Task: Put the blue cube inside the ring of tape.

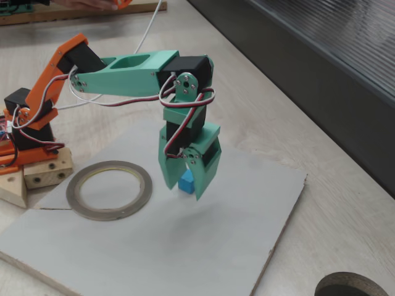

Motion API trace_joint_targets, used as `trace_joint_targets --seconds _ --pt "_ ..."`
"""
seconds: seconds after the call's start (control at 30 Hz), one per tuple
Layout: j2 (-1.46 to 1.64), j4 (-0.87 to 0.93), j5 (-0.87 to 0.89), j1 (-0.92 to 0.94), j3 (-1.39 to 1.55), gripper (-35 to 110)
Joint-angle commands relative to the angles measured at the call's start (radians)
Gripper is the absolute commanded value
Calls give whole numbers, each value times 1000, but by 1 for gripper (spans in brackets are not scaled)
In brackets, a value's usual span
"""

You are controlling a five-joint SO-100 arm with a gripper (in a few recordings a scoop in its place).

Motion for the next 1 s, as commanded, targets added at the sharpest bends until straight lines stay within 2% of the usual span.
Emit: trace_joint_targets --seconds 0.0,0.23,0.47,0.97 --pt "60 43 8 -9 -14 41" --pt "60 54 8 -15 -14 41" --pt "60 60 8 -143 -14 41" --pt "58 84 8 -147 -2 41"
